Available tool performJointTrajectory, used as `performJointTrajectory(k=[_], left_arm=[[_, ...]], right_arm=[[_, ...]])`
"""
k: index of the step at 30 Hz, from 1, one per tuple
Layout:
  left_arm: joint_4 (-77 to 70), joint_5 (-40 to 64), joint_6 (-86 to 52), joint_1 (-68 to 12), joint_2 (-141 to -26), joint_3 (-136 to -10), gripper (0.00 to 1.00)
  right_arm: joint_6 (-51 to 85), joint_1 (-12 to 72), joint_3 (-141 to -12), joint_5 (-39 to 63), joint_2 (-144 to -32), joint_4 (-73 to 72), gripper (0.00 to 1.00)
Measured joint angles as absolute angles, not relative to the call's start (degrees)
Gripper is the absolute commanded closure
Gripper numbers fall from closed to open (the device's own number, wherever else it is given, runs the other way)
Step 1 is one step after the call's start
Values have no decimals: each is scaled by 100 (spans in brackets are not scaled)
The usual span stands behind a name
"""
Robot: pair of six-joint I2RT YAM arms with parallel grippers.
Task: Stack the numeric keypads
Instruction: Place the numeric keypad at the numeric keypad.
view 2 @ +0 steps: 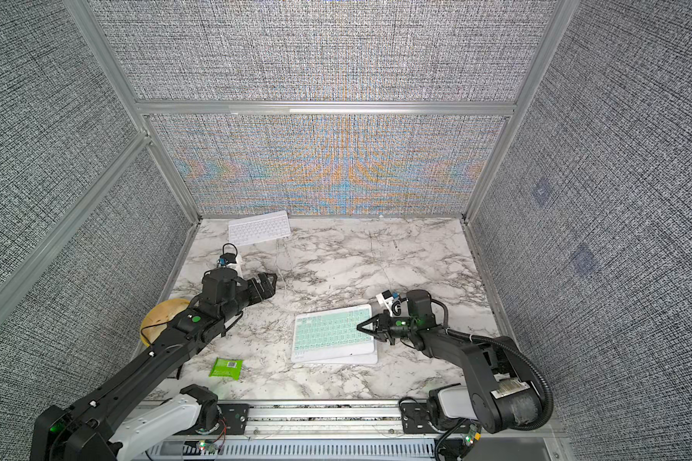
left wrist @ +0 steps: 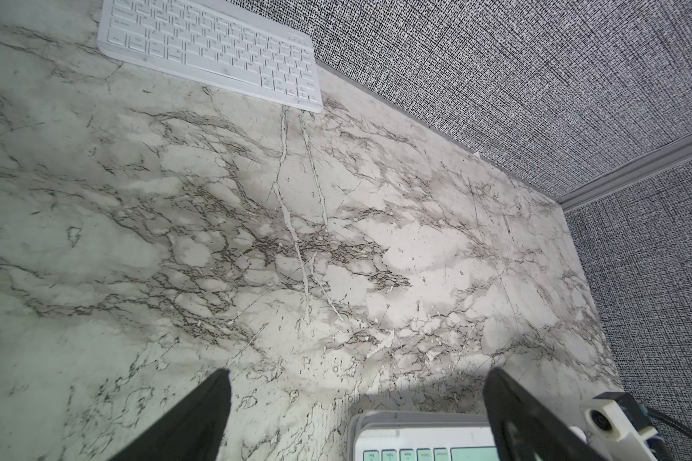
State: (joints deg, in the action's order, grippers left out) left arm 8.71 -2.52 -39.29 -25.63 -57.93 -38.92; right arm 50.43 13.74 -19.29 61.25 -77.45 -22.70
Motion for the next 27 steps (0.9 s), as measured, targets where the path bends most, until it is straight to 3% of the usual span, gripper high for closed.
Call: performJointTrajectory(k=[7, 10, 20, 27], left_arm=[[860, -215, -3946, -2554, -5876, -3883, 1], [821, -134, -3946, -2545, -5937, -3883, 1], [720, -106, -3966, -2545, -5957, -3881, 1], [705, -106, -3966, -2536, -6016, -3898, 1]], right_arm=[[4582, 1297, -2080, 5907, -7459, -1522, 63], [4372, 1234, -2132, 5843, -7389, -1219, 57], [3968, 1201, -2165, 5568, -7432, -550, 46], [3699, 1188, -2200, 5262, -7384, -132, 44]])
